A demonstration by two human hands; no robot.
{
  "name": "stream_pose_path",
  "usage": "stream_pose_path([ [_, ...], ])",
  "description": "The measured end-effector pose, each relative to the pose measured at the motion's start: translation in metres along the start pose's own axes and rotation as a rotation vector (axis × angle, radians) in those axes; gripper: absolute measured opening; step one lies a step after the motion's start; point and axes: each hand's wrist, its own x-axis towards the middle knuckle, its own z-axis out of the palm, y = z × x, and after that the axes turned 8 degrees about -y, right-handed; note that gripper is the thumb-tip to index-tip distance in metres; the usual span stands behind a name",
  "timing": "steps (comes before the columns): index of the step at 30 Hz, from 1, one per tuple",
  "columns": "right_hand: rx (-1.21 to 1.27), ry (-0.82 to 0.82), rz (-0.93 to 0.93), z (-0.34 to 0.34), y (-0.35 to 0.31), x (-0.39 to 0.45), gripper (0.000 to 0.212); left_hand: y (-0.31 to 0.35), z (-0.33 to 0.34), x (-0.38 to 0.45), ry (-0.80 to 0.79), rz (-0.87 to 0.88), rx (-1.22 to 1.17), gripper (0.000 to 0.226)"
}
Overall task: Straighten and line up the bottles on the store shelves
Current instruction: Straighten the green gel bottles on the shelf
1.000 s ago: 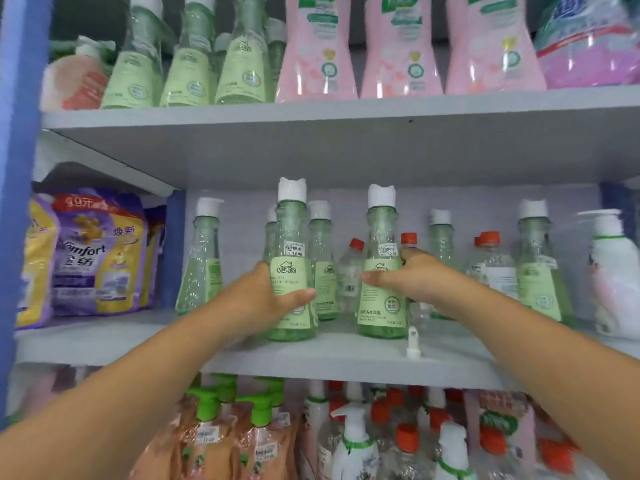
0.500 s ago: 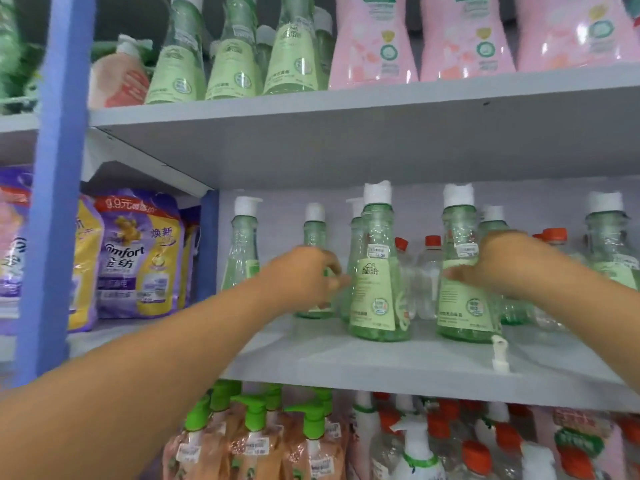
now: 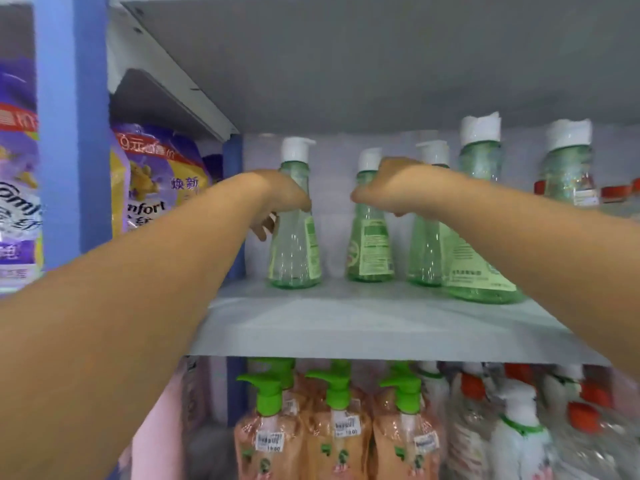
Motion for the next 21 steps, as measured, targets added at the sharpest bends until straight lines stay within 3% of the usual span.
stream_pose_path([
  [2,0.030,-0.064,0.024,0.011,-0.001,0.024,0.032,-0.007,-0.001,0.007,-0.075,0.034,-0.131,0.043],
  [6,0.404,-0.168,0.064,0.029,-0.003,0.063,0.035,-0.014,-0.009,0.014,-0.164,0.037,-0.141,0.047],
  [12,0.451,-0.232,0.222,0.031,-0.004,0.095,0.039,-0.016,-0.012,0.034,-0.232,-0.039,-0.147,0.055],
  [17,0.552,-0.309,0.173,0.034,-0.003,0.114,0.042,-0.009,-0.003,0.052,-0.153,-0.083,-0.068,0.066],
  [21,0.573,-0.244,0.046,0.050,0.000,0.120,0.032,-0.011,0.008,0.066,-0.030,-0.076,0.073,0.066],
])
